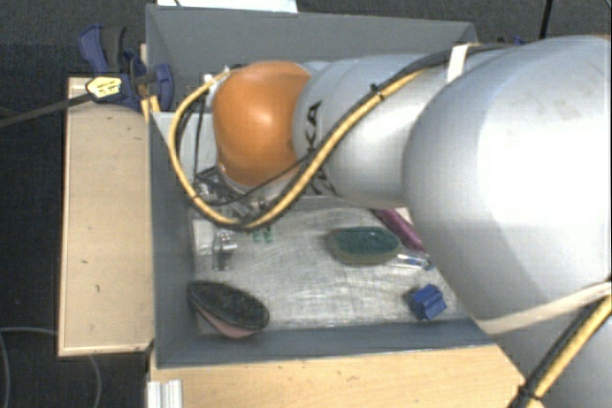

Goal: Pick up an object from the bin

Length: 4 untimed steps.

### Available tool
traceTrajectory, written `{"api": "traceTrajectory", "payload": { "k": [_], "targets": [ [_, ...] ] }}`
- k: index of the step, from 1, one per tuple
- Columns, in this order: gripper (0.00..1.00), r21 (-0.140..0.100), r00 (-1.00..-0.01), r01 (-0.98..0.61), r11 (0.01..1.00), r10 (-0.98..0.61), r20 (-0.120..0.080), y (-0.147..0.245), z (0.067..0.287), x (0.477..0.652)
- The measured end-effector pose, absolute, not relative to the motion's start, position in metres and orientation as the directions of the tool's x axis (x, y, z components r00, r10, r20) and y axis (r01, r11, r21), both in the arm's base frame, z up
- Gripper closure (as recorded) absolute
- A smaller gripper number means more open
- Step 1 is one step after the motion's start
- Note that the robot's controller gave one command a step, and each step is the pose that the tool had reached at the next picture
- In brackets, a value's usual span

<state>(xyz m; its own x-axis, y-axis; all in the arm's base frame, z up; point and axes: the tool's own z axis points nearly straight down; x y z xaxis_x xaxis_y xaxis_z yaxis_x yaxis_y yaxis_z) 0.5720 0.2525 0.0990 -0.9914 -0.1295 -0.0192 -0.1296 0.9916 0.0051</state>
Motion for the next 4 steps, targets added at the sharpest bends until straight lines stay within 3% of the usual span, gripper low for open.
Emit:
{"api": "traceTrajectory", "payload": {
  "k": [1, 2, 3, 4],
  "targets": [
    [0.0, 0.003, -0.991, 0.137, 0.991, 0.137, -0.005, 0.246, 0.089, 0.573],
    [0.0, 0.003, -0.99, 0.144, 0.99, 0.144, -0.005, 0.238, 0.079, 0.587],
    [0.0, 0.002, -0.976, 0.218, 0.976, 0.218, -0.001, 0.227, 0.085, 0.587],
    [0.0, 0.0, -0.944, 0.329, 0.944, 0.329, -0.001, 0.178, 0.104, 0.573]
  ]
}}
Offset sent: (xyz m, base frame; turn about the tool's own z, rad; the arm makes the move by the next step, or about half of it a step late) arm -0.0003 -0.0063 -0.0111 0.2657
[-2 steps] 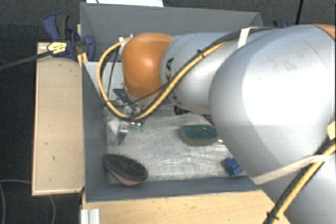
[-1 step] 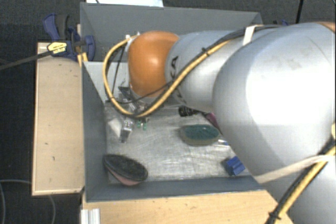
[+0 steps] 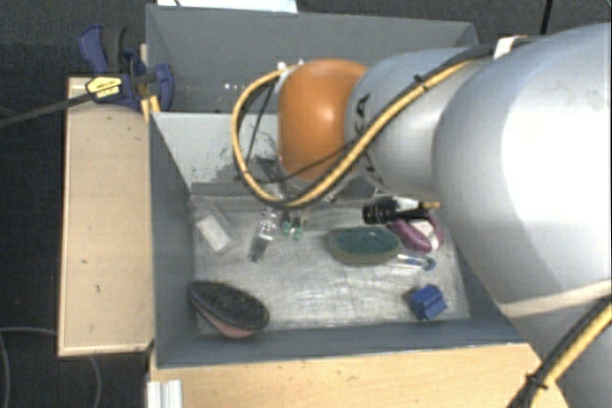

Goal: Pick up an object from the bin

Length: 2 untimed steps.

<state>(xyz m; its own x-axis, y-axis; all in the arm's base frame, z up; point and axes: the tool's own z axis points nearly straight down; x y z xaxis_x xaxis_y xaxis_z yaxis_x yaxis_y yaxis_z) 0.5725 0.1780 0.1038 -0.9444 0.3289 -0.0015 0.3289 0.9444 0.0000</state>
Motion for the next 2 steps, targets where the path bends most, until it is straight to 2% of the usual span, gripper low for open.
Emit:
{"api": "traceTrajectory", "payload": {
  "k": [1, 2],
  "targets": [
    [0.0, -0.002, -0.951, 0.308, 0.951, 0.308, 0.001, 0.136, 0.074, 0.584],
    [0.0, -0.002, -0.975, 0.224, 0.975, 0.224, -0.002, 0.078, 0.113, 0.578]
  ]
}}
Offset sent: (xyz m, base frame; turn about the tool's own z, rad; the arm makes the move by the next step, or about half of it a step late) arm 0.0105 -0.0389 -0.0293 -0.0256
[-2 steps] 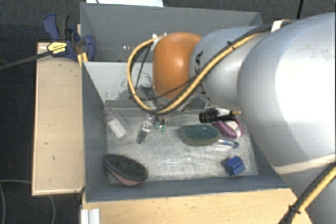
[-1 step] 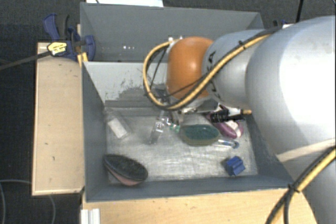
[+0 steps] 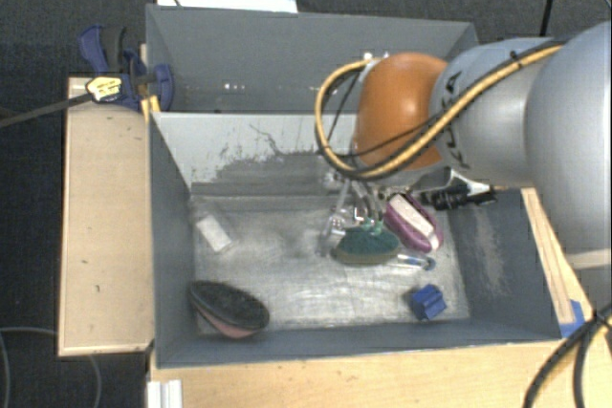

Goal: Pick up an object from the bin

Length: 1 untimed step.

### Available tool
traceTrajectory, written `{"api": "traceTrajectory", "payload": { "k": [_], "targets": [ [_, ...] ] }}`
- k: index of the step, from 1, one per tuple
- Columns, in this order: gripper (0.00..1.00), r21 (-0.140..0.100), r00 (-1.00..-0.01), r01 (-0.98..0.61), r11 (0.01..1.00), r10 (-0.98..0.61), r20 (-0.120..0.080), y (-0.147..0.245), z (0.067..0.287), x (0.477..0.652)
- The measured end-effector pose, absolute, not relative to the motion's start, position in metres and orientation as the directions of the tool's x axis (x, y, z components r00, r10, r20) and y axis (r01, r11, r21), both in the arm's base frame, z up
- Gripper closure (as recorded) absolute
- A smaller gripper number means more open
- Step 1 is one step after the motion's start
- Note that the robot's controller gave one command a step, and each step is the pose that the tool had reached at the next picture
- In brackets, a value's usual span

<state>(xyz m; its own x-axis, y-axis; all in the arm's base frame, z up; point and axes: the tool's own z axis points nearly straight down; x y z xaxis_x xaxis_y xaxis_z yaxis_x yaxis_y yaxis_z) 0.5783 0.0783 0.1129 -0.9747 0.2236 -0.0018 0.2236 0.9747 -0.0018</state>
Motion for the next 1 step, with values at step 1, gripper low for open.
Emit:
{"api": "traceTrajectory", "payload": {
  "k": [1],
  "targets": [
    [0.0, -0.005, -0.984, 0.18, 0.984, 0.18, 0.003, 0.0044, 0.0991, 0.5259]
  ]
}}
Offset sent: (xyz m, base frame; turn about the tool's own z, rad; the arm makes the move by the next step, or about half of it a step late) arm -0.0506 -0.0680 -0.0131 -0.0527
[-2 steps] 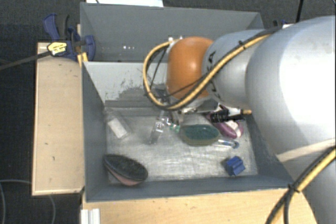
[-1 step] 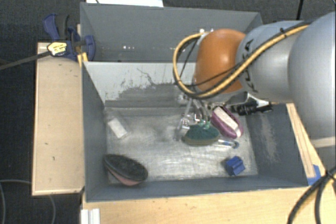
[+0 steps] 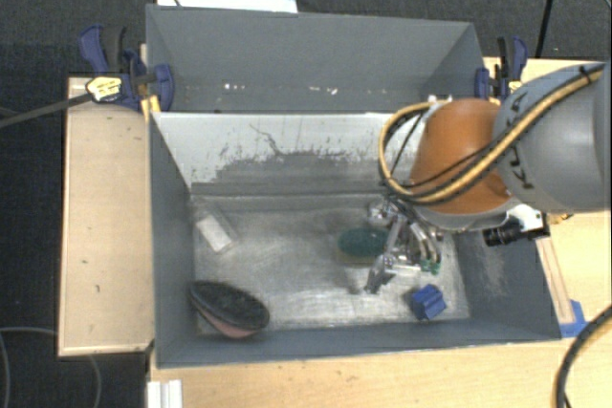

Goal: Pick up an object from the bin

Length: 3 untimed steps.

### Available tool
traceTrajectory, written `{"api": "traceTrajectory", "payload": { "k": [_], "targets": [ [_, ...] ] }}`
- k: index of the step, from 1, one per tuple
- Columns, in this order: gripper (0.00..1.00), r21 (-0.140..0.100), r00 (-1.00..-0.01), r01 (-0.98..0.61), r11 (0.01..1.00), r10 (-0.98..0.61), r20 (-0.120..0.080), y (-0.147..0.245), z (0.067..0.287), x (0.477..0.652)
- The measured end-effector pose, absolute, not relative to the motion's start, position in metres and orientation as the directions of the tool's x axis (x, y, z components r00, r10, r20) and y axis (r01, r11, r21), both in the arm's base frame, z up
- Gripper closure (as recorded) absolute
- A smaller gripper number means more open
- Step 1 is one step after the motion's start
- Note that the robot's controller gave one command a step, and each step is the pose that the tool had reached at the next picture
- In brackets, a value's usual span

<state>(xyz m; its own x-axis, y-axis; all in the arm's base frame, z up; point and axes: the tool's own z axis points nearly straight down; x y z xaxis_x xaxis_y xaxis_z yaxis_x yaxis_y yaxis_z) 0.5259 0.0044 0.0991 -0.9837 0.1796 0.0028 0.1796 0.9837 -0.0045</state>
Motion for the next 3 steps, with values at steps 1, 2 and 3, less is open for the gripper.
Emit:
{"api": "traceTrajectory", "payload": {
  "k": [1, 2, 3],
  "targets": [
    [0.0, -0.001, -0.989, -0.149, 0.989, -0.149, -0.001, -0.024, 0.101, 0.518],
    [1.0, 0.001, -0.989, -0.145, 0.989, -0.145, -0.001, -0.022, 0.102, 0.518],
    [1.0, -0.004, -0.919, -0.395, 0.919, -0.395, -0.01, -0.009, 0.261, 0.524]
  ]
}}
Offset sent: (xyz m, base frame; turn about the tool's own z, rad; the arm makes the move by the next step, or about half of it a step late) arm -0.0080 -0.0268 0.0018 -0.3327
